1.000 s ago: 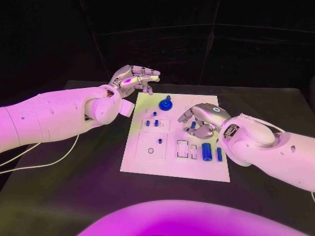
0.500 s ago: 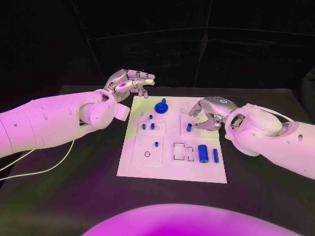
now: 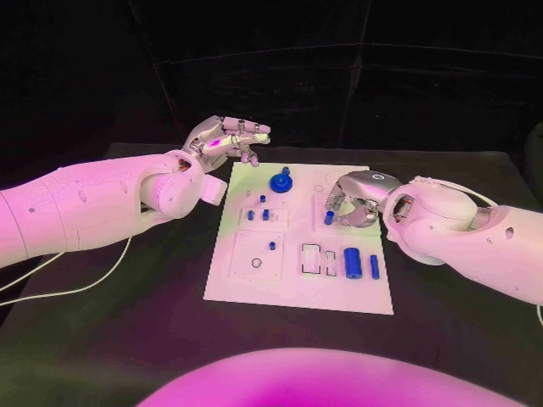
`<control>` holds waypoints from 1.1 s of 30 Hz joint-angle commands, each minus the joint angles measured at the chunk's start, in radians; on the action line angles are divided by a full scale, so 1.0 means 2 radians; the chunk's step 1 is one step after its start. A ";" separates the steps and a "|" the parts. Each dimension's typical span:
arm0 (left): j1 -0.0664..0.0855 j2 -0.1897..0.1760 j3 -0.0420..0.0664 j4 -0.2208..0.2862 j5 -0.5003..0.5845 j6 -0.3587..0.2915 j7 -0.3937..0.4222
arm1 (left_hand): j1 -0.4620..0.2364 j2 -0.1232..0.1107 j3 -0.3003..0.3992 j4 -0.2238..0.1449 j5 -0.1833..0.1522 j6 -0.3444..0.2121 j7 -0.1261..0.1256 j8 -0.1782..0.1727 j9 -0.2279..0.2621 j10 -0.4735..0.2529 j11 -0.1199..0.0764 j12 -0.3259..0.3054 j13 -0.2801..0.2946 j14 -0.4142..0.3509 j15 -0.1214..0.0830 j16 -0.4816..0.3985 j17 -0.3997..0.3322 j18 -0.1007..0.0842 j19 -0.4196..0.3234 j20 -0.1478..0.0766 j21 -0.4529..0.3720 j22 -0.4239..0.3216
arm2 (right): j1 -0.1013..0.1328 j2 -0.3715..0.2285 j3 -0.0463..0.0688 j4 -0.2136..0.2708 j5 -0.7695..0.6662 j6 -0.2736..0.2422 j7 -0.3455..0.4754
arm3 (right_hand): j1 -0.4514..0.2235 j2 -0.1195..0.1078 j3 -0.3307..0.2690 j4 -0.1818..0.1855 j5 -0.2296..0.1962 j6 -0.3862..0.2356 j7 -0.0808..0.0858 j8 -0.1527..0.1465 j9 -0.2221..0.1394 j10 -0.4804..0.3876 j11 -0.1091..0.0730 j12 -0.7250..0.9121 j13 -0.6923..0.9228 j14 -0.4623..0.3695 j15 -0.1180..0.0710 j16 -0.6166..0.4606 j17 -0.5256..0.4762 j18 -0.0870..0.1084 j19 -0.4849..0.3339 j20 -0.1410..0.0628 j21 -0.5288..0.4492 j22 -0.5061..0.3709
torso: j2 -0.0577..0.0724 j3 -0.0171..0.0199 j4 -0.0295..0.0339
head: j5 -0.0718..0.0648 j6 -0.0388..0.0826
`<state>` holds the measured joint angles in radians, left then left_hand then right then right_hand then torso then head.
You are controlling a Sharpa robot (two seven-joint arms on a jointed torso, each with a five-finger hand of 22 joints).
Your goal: Assemble the parts on the task board
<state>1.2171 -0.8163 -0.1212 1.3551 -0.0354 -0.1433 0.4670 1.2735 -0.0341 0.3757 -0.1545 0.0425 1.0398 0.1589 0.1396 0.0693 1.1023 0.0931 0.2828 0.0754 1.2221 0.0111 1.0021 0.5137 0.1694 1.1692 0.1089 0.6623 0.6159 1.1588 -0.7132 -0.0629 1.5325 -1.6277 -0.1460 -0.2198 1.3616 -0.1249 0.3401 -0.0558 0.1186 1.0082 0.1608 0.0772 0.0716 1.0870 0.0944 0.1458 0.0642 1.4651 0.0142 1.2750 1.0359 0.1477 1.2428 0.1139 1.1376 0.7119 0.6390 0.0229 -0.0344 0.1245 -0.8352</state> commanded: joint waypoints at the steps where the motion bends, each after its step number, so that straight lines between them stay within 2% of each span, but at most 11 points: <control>1: 0.001 0.001 0.000 0.000 0.002 0.006 0.002 | 0.003 0.002 -0.003 -0.001 0.003 0.000 0.003 0.002 0.000 -0.001 0.000 0.003 -0.001 -0.003 -0.001 -0.003 -0.001 0.007 -0.002 0.001 -0.003 -0.001 | 0.001 0.005 0.000 -0.004 0.000 0.029 0.005 | 0.001 0.008 0.007 -0.001 -0.003 0.007 -0.001 0.002 0.001 0.010 0.000 0.003 -0.001 0.010 -0.004 0.005 0.003 0.000 0.004 -0.001 0.003 0.003 | 0.000 0.0005 0.0001 | 0.000 -0.001; 8: 0.001 0.001 0.000 0.000 0.002 0.006 0.002 | 0.003 0.002 -0.003 -0.001 0.003 0.000 0.003 0.002 0.000 -0.001 0.000 0.003 -0.001 -0.003 -0.001 -0.003 -0.001 0.007 -0.002 0.001 -0.003 -0.001 | 0.001 0.013 0.000 -0.011 0.000 0.031 0.007 | 0.004 0.011 0.020 -0.001 -0.005 0.018 -0.002 0.002 0.001 0.022 -0.002 0.002 -0.001 0.011 -0.006 0.007 0.006 -0.001 0.007 -0.003 0.006 0.006 | 0.000 0.0004 0.0003 | 0.001 -0.002; 15: 0.001 0.001 0.000 0.000 0.002 0.007 0.002 | 0.003 0.002 -0.003 -0.001 0.003 0.000 0.003 0.002 0.000 -0.001 0.000 0.003 -0.001 -0.003 -0.001 -0.003 -0.001 0.007 -0.002 0.001 -0.003 -0.001 | 0.000 0.018 0.000 -0.016 0.000 0.015 0.006 | 0.004 0.016 0.033 0.000 -0.008 0.027 -0.002 0.003 0.001 0.033 -0.004 0.000 -0.001 0.012 -0.008 0.011 0.010 -0.002 0.010 -0.005 0.010 0.013 | 0.000 0.0001 -0.0003 | 0.002 -0.003; 19: 0.001 0.001 0.000 0.000 0.002 0.007 0.002 | 0.003 0.002 -0.003 -0.001 0.003 0.000 0.003 0.002 0.000 -0.001 0.000 0.003 -0.001 -0.003 -0.001 -0.003 -0.001 0.007 -0.002 0.001 -0.003 -0.001 | 0.000 0.020 0.000 -0.018 -0.003 0.005 0.006 | 0.007 0.021 0.044 -0.001 -0.017 0.040 -0.006 0.007 0.002 0.047 -0.008 0.001 0.001 0.013 -0.011 0.014 0.013 -0.002 0.013 -0.007 0.013 0.017 | 0.000 0.0001 -0.0002 | 0.002 -0.004; 27: 0.001 0.001 0.000 0.000 0.002 0.007 0.002 | 0.003 0.002 -0.003 -0.001 0.003 0.000 0.003 0.002 0.000 -0.001 0.000 0.003 -0.001 -0.003 -0.001 -0.003 -0.001 0.007 -0.002 0.001 -0.003 -0.001 | -0.002 0.021 0.000 -0.017 -0.010 -0.032 0.005 | 0.011 0.029 0.059 -0.003 -0.026 0.065 -0.015 0.016 0.006 0.075 -0.017 0.006 0.004 0.014 -0.018 0.019 0.018 -0.004 0.019 -0.013 0.022 0.031 | -0.001 -0.0002 0.0001 | 0.002 -0.005; 33: 0.001 0.000 0.000 0.000 0.002 0.007 0.001 | 0.003 0.002 -0.004 -0.001 0.003 0.000 0.004 0.002 0.000 -0.002 0.000 0.003 -0.001 -0.003 0.000 -0.003 -0.001 0.007 -0.002 0.001 -0.003 -0.001 | -0.002 0.007 0.000 0.002 -0.008 -0.065 0.009 | 0.014 0.031 0.068 -0.007 -0.026 0.074 -0.017 0.018 0.008 0.084 -0.021 0.006 0.004 0.015 -0.021 0.020 0.017 -0.007 0.027 -0.017 0.032 0.047 | -0.001 0.0000 -0.0006 | 0.002 -0.004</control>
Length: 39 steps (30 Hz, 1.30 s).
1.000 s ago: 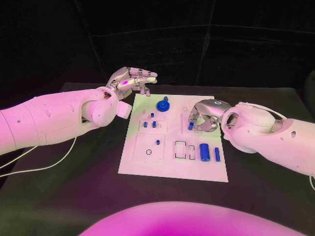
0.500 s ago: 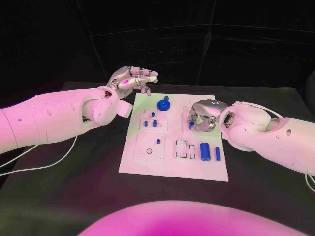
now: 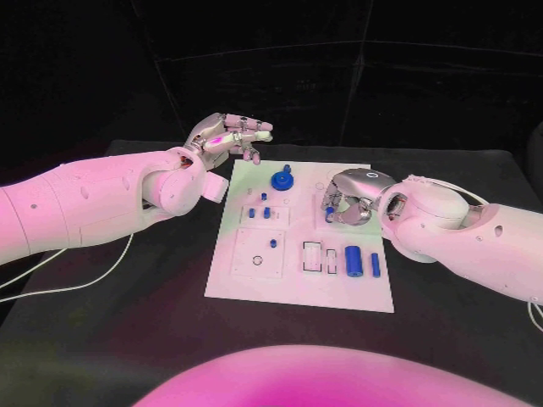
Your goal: Assemble the parts on the task board
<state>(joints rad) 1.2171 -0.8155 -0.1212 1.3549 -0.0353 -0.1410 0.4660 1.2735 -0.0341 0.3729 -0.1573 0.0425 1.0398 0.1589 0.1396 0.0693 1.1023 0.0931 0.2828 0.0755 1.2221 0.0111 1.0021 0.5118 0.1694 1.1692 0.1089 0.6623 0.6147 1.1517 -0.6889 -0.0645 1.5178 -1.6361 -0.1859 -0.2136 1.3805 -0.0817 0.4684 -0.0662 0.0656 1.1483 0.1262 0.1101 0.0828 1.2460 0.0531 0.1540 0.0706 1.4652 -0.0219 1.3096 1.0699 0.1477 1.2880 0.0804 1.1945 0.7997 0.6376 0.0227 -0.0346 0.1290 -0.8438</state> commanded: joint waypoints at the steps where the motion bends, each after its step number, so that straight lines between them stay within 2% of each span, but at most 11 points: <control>1: 0.001 0.000 0.000 0.000 0.002 0.006 0.002 | 0.003 0.002 -0.003 0.001 0.003 0.000 0.004 0.002 0.000 -0.002 0.000 0.003 -0.001 -0.003 0.000 -0.003 0.000 0.007 -0.002 0.001 -0.003 -0.001 | 0.001 -0.008 0.001 0.014 -0.002 -0.049 0.006 | 0.005 0.009 0.004 -0.002 0.001 0.004 0.000 0.002 0.002 0.005 0.000 0.002 0.001 0.015 -0.003 0.003 0.000 -0.007 0.005 -0.001 0.004 0.004 | 0.000 -0.0002 -0.0007 | 0.000 0.000; 10: 0.001 -0.001 0.000 -0.001 0.002 0.005 0.002 | 0.003 0.002 -0.003 0.001 0.003 0.000 0.004 0.002 0.000 -0.002 0.000 0.003 -0.001 -0.003 0.000 -0.003 0.000 0.007 -0.002 0.001 -0.003 -0.001 | 0.002 -0.040 0.002 0.071 0.024 -0.087 0.018 | 0.006 0.006 0.008 -0.005 0.002 0.004 0.000 0.001 0.002 0.005 0.000 0.000 0.001 0.015 -0.004 0.003 -0.001 -0.008 0.006 -0.002 0.007 0.008 | -0.001 -0.0004 -0.0001 | 0.001 0.002; 15: 0.001 -0.001 0.000 -0.001 0.002 0.005 0.002 | 0.003 0.002 -0.003 0.001 0.003 0.000 0.004 0.002 0.000 -0.002 0.000 0.003 -0.001 -0.003 0.000 -0.003 0.000 0.007 -0.002 0.001 -0.003 -0.001 | 0.001 -0.027 0.002 0.089 0.040 -0.088 0.033 | 0.005 0.005 0.008 -0.006 0.003 0.004 0.001 0.000 0.002 0.005 0.000 -0.001 0.001 0.015 -0.004 0.004 0.000 -0.008 0.007 -0.002 0.007 0.009 | 0.000 -0.0004 0.0002 | 0.004 0.001; 20: 0.001 0.000 0.000 -0.001 0.002 0.006 0.002 | 0.003 0.002 -0.003 0.001 0.003 0.000 0.004 0.002 0.000 -0.002 0.000 0.003 -0.001 -0.003 0.000 -0.003 0.000 0.007 -0.002 0.001 -0.003 -0.001 | 0.000 -0.001 0.001 0.088 0.045 -0.078 0.044 | 0.005 0.004 0.009 -0.006 0.005 0.003 0.001 -0.001 0.002 0.004 0.001 -0.003 0.000 0.015 -0.003 0.003 -0.001 -0.008 0.006 -0.002 0.007 0.008 | 0.001 -0.0004 0.0011 | 0.008 -0.002; 23: 0.001 0.001 0.000 -0.001 0.002 0.006 0.002 | 0.003 0.002 -0.003 0.001 0.003 0.000 0.004 0.002 0.000 -0.002 0.000 0.003 -0.001 -0.003 0.000 -0.003 0.000 0.007 -0.002 0.001 -0.003 -0.001 | -0.008 0.023 0.001 0.083 0.044 -0.068 0.052 | 0.004 0.004 0.010 -0.006 0.006 0.002 0.002 -0.002 0.001 0.003 0.001 -0.004 0.000 0.015 -0.003 0.003 -0.002 -0.008 0.006 -0.002 0.007 0.008 | 0.001 -0.0004 0.0017 | 0.012 -0.004; 30: 0.001 0.002 0.000 -0.001 0.002 0.006 0.002 | 0.003 0.002 -0.003 0.001 0.003 0.000 0.004 0.002 0.000 -0.002 0.000 0.003 -0.001 -0.003 0.000 -0.003 0.000 0.007 -0.002 0.001 -0.003 -0.001 | -0.030 0.063 -0.001 0.065 0.022 -0.042 0.071 | 0.003 0.003 0.011 -0.007 0.008 0.001 0.003 -0.003 0.001 0.002 0.002 -0.006 0.000 0.014 -0.002 0.003 -0.004 -0.008 0.005 -0.002 0.007 0.007 | 0.000 -0.0006 0.0000 | 0.019 -0.008; 39: 0.001 0.004 0.001 -0.002 0.002 0.006 0.002 | 0.003 0.002 -0.003 0.001 0.003 0.000 0.004 0.002 0.000 -0.002 0.000 0.003 -0.001 -0.003 0.000 -0.003 0.000 0.007 -0.002 0.001 -0.003 -0.001 | -0.046 0.086 -0.004 0.042 0.008 -0.020 0.078 | 0.002 0.003 0.012 -0.007 0.010 0.000 0.003 -0.004 0.001 0.001 0.003 -0.007 0.000 0.014 -0.002 0.003 -0.004 -0.008 0.005 -0.001 0.007 0.007 | 0.000 -0.0001 0.0001 | 0.024 -0.011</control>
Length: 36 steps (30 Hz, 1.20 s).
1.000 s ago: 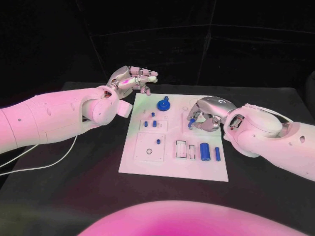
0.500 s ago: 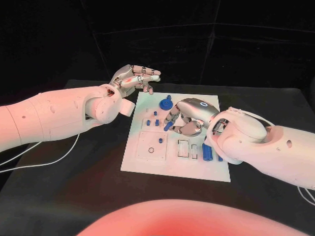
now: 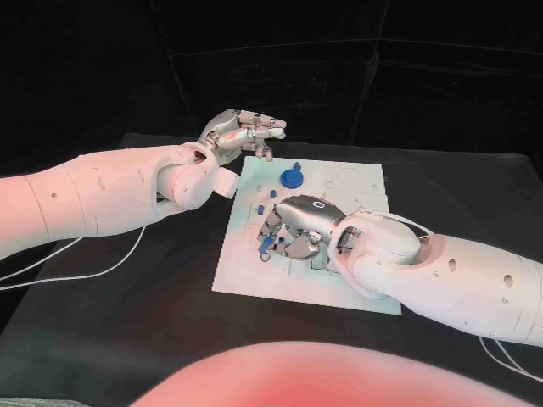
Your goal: Assemble the parts on the task board
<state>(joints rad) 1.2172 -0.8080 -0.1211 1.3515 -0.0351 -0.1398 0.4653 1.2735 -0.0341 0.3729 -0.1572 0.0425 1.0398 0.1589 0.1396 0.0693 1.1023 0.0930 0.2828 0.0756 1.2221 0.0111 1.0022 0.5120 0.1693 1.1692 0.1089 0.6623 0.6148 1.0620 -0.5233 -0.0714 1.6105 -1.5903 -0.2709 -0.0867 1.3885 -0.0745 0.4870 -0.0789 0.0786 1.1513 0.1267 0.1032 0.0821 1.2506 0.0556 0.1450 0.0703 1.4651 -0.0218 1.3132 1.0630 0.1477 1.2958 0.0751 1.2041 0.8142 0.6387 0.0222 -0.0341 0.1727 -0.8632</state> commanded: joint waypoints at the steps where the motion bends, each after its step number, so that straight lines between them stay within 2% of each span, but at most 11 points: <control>1: 0.001 0.001 0.000 0.000 0.002 0.005 0.003 | 0.003 0.002 -0.003 0.001 0.003 0.000 0.004 0.002 0.000 -0.002 0.000 0.003 -0.001 -0.003 0.000 -0.003 -0.001 0.007 -0.002 0.001 -0.003 -0.001 | -0.002 0.005 0.000 -0.007 -0.016 0.025 0.014 | -0.002 -0.001 0.002 -0.001 0.003 -0.002 0.003 -0.001 0.001 -0.001 0.001 -0.003 0.000 0.014 -0.002 0.001 0.000 -0.008 0.001 0.001 0.002 -0.001 | -0.001 0.0001 -0.0002 | 0.002 -0.001; 6: 0.001 0.001 0.000 0.000 0.002 0.005 0.003 | 0.003 0.002 -0.003 0.001 0.003 0.000 0.004 0.002 0.000 -0.002 0.000 0.003 -0.001 -0.003 0.000 -0.003 -0.001 0.007 -0.002 0.001 -0.003 -0.001 | -0.004 0.009 -0.001 -0.014 -0.026 0.032 0.005 | -0.002 -0.001 0.003 -0.001 0.004 -0.002 0.003 -0.002 0.001 -0.002 0.002 -0.004 0.000 0.014 -0.002 0.001 -0.001 -0.008 0.001 0.001 0.002 -0.001 | 0.000 0.0003 -0.0003 | 0.005 -0.003; 17: 0.001 0.001 0.001 0.000 0.002 0.006 0.003 | 0.003 0.002 -0.003 0.001 0.003 0.000 0.004 0.002 0.000 -0.002 0.000 0.003 -0.001 -0.003 0.000 -0.003 -0.001 0.007 -0.002 0.001 -0.003 -0.001 | -0.006 0.018 -0.002 -0.024 -0.039 0.047 -0.018 | -0.003 -0.001 0.003 -0.001 0.004 -0.003 0.004 -0.002 0.001 -0.002 0.002 -0.004 -0.001 0.014 -0.001 0.000 -0.002 -0.008 0.000 0.002 0.001 -0.002 | 0.000 0.0001 -0.0005 | 0.006 -0.005; 27: 0.001 0.001 0.001 0.000 0.002 0.006 0.002 | 0.003 0.002 -0.003 0.001 0.003 0.000 0.004 0.002 0.000 -0.002 0.000 0.003 -0.001 -0.003 0.000 -0.003 -0.001 0.007 -0.002 0.001 -0.003 -0.001 | -0.008 0.025 -0.003 -0.030 -0.057 0.047 -0.034 | -0.004 -0.001 0.003 -0.001 0.005 -0.003 0.004 -0.002 0.001 -0.002 0.002 -0.005 -0.001 0.014 -0.001 0.000 -0.003 -0.008 0.000 0.002 0.001 -0.003 | 0.000 0.0001 -0.0007 | 0.007 -0.005; 32: 0.001 0.001 0.001 0.000 0.002 0.006 0.002 | 0.003 0.002 -0.003 0.001 0.003 0.000 0.004 0.002 0.000 -0.002 0.000 0.003 -0.001 -0.003 0.000 -0.003 -0.001 0.007 -0.002 0.001 -0.003 -0.001 | -0.008 0.027 -0.010 -0.031 -0.066 0.049 -0.038 | -0.004 -0.001 0.003 -0.001 0.005 -0.003 0.004 -0.003 0.001 -0.002 0.002 -0.005 -0.001 0.014 -0.001 0.000 -0.003 -0.008 0.000 0.002 0.001 -0.003 | -0.001 0.0001 -0.0008 | 0.008 -0.005; 36: 0.001 0.001 0.001 0.000 0.002 0.006 0.002 | 0.003 0.002 -0.003 0.001 0.003 0.000 0.004 0.002 0.000 -0.002 0.000 0.003 -0.001 -0.003 0.000 -0.003 -0.001 0.007 -0.002 0.001 -0.003 -0.001 | -0.008 0.030 -0.013 -0.031 -0.070 0.052 -0.038 | -0.007 -0.005 0.003 -0.001 0.005 -0.007 0.005 -0.006 -0.001 -0.006 0.004 -0.009 -0.001 0.013 0.000 -0.001 -0.006 -0.008 -0.001 0.003 0.000 -0.004 | 0.000 0.0000 -0.0008 | 0.007 -0.005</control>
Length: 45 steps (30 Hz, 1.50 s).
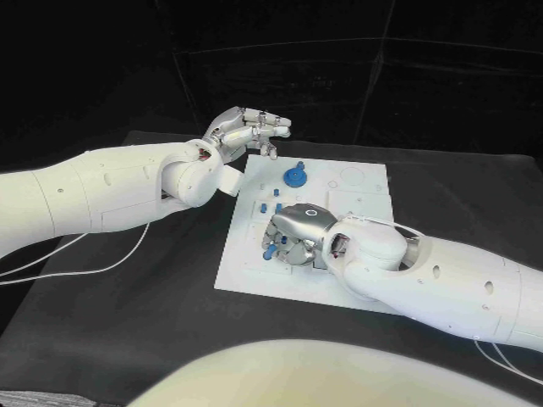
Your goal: Assemble the parts on the task board
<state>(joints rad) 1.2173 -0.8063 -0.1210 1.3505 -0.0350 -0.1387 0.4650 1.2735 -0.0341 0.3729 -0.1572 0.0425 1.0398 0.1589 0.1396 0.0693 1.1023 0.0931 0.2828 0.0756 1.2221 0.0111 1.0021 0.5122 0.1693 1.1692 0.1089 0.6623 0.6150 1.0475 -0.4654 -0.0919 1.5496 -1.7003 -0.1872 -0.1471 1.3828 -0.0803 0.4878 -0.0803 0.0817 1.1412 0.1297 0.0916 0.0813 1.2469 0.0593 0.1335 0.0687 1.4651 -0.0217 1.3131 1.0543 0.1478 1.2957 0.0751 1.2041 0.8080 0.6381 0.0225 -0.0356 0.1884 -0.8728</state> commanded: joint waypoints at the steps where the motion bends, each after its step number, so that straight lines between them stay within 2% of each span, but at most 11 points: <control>1: 0.001 0.000 0.000 0.000 0.002 0.006 0.002 | 0.003 0.002 -0.003 0.001 0.003 0.000 0.004 0.002 0.000 -0.002 0.000 0.003 -0.001 -0.003 0.000 -0.003 -0.001 0.007 -0.002 0.001 -0.003 -0.001 | -0.001 0.002 -0.003 -0.001 -0.016 0.011 -0.007 | -0.006 -0.003 0.002 0.000 0.003 -0.004 0.004 -0.001 -0.001 -0.006 0.003 -0.004 -0.001 0.013 0.000 -0.001 -0.002 -0.007 -0.002 0.003 0.000 -0.002 | 0.000 -0.0001 -0.0001 | 0.000 0.000; 9: 0.001 0.000 0.000 0.001 0.002 0.006 0.002 | 0.003 0.002 -0.003 0.001 0.003 0.000 0.004 0.002 0.000 -0.002 0.000 0.003 -0.001 -0.003 0.000 -0.003 -0.001 0.007 -0.002 0.001 -0.003 -0.001 | -0.001 0.005 -0.005 -0.002 -0.007 -0.010 0.005 | -0.037 -0.028 -0.010 0.010 0.023 -0.041 0.018 -0.016 -0.008 -0.041 0.017 -0.028 -0.003 0.010 0.013 -0.006 -0.012 -0.006 -0.011 0.013 -0.010 -0.018 | 0.000 -0.0002 0.0000 | -0.001 0.000; 11: 0.001 0.000 0.000 0.001 0.002 0.007 0.001 | 0.003 0.002 -0.003 0.001 0.003 0.000 0.004 0.002 0.000 -0.002 0.000 0.003 -0.001 -0.003 0.000 -0.003 -0.001 0.007 -0.002 0.001 -0.003 -0.001 | -0.001 0.006 -0.006 -0.003 -0.001 -0.026 0.011 | -0.051 -0.048 -0.035 0.013 0.036 -0.091 0.033 -0.015 -0.010 -0.085 0.032 -0.035 -0.004 0.007 0.023 -0.009 -0.018 -0.004 -0.019 0.022 -0.021 -0.037 | 0.000 -0.0002 0.0000 | -0.001 0.000; 14: 0.001 0.000 0.000 0.001 0.002 0.007 0.000 | 0.003 0.002 -0.003 0.001 0.003 0.000 0.004 0.002 0.000 -0.002 0.000 0.003 -0.001 -0.003 0.000 -0.003 -0.001 0.007 -0.002 0.001 -0.003 -0.001 | -0.001 0.005 -0.006 -0.003 0.005 -0.039 0.015 | -0.049 -0.047 -0.058 0.015 0.041 -0.118 0.034 -0.015 -0.009 -0.105 0.035 -0.031 -0.002 0.005 0.027 -0.010 -0.022 -0.001 -0.022 0.028 -0.025 -0.043 | 0.000 0.0003 -0.0002 | -0.001 0.000; 20: 0.001 -0.001 0.000 0.001 0.002 0.008 -0.001 | 0.003 0.002 -0.004 0.001 0.003 0.000 0.004 0.002 0.000 -0.002 0.000 0.004 -0.001 -0.003 0.000 -0.003 -0.001 0.007 -0.001 0.001 -0.004 -0.001 | -0.001 0.001 -0.006 0.000 0.013 -0.067 0.020 | -0.043 -0.041 -0.076 0.016 0.042 -0.124 0.034 -0.014 -0.007 -0.110 0.034 -0.025 -0.002 0.004 0.027 -0.010 -0.025 0.000 -0.022 0.029 -0.027 -0.046 | 0.000 -0.0001 0.0000 | -0.001 0.000; 25: 0.001 -0.001 0.000 0.001 0.002 0.009 -0.001 | 0.003 0.002 -0.004 0.001 0.003 0.000 0.004 0.002 0.000 -0.002 0.000 0.004 -0.001 -0.003 0.000 -0.004 -0.002 0.007 -0.001 0.001 -0.005 -0.002 | -0.001 -0.009 -0.006 0.005 0.029 -0.117 0.033 | -0.038 -0.038 -0.089 0.016 0.047 -0.129 0.033 -0.014 -0.007 -0.113 0.034 -0.020 -0.001 0.003 0.027 -0.012 -0.029 0.000 -0.020 0.029 -0.027 -0.045 | 0.000 0.0003 -0.0005 | -0.003 0.000; 28: 0.001 -0.001 0.000 0.001 0.002 0.010 -0.002 | 0.003 0.002 -0.004 0.001 0.003 0.000 0.004 0.002 0.000 -0.002 0.000 0.004 -0.001 -0.003 0.000 -0.004 -0.002 0.007 -0.001 0.001 -0.005 -0.002 | -0.001 -0.025 -0.006 0.017 0.042 -0.141 0.042 | -0.034 -0.036 -0.098 0.016 0.047 -0.130 0.033 -0.013 -0.007 -0.114 0.034 -0.016 -0.001 0.002 0.026 -0.015 -0.035 0.000 -0.021 0.028 -0.028 -0.048 | 0.000 0.0003 -0.0010 | -0.004 0.000; 33: 0.001 -0.003 0.000 0.001 0.002 0.010 -0.002 | 0.003 0.002 -0.004 0.001 0.003 0.000 0.004 0.002 0.000 -0.002 0.000 0.004 -0.001 -0.003 0.000 -0.004 -0.002 0.007 -0.001 0.001 -0.005 -0.002 | 0.000 -0.065 -0.006 0.050 0.070 -0.149 0.054 | -0.034 -0.034 -0.112 0.019 0.048 -0.122 0.033 -0.010 -0.006 -0.108 0.033 -0.007 -0.001 0.002 0.026 -0.015 -0.036 0.000 -0.019 0.028 -0.028 -0.047 | -0.002 -0.0003 -0.0023 | -0.009 0.001; 38: 0.001 -0.004 0.000 0.001 0.002 0.010 -0.002 | 0.003 0.002 -0.004 0.001 0.003 0.000 0.004 0.002 0.000 -0.002 0.000 0.004 -0.001 -0.003 0.000 -0.004 -0.002 0.007 -0.001 0.001 -0.005 -0.002 | 0.009 -0.125 -0.005 0.093 0.138 -0.140 0.051 | -0.039 -0.025 -0.128 0.029 0.050 -0.093 0.026 0.000 -0.002 -0.054 0.022 0.026 0.007 0.008 0.018 -0.002 -0.014 -0.003 -0.008 0.023 -0.017 -0.027 | -0.003 -0.0014 -0.0042 | -0.023 0.007; 42: 0.001 -0.005 0.000 0.002 0.002 0.010 -0.002 | 0.003 0.002 -0.004 0.001 0.003 0.000 0.004 0.002 0.000 -0.002 0.000 0.004 -0.001 -0.003 0.000 -0.004 -0.002 0.007 -0.001 0.001 -0.005 -0.002 | 0.018 -0.186 -0.004 0.124 0.187 -0.125 0.008 | -0.050 -0.026 -0.142 0.041 0.055 -0.068 0.006 0.014 0.002 0.033 -0.003 0.080 0.035 0.019 0.000 0.024 0.032 -0.011 0.014 0.007 0.011 0.021 | -0.005 -0.0025 -0.0062 | -0.036 0.010; 45: 0.001 -0.005 0.000 0.002 0.002 0.010 -0.002 | 0.003 0.002 -0.004 0.001 0.003 0.000 0.004 0.002 0.000 -0.002 0.000 0.004 -0.001 -0.003 0.000 -0.004 -0.002 0.007 -0.001 0.001 -0.005 -0.002 | 0.021 -0.222 -0.004 0.137 0.200 -0.114 -0.033 | -0.082 -0.037 -0.178 0.062 0.083 -0.061 -0.008 0.025 0.004 0.088 -0.017 0.177 0.116 0.023 -0.014 0.035 0.048 -0.019 0.034 -0.008 0.037 0.065 | -0.006 -0.0034 -0.0088 | -0.051 0.014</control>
<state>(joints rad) 1.2174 -0.8161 -0.1215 1.3524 -0.0349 -0.1306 0.4578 1.2735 -0.0341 0.3690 -0.1532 0.0425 1.0398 0.1589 0.1396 0.0693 1.1024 0.0931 0.2896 0.0748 1.2221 0.0111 0.9984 0.5092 0.1692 1.1692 0.1089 0.6587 0.6127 1.0886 -0.9035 -0.1000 1.8111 -1.4014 -0.4356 -0.1133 1.2266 -0.1517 0.1405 0.0402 0.2401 1.0186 0.1179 0.1388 0.0893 1.4117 0.0277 0.4660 0.2844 1.4665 -0.0458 1.3808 1.1456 0.1235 1.3570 0.0614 1.2719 0.9292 0.6285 0.0183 -0.0476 0.1048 -0.8491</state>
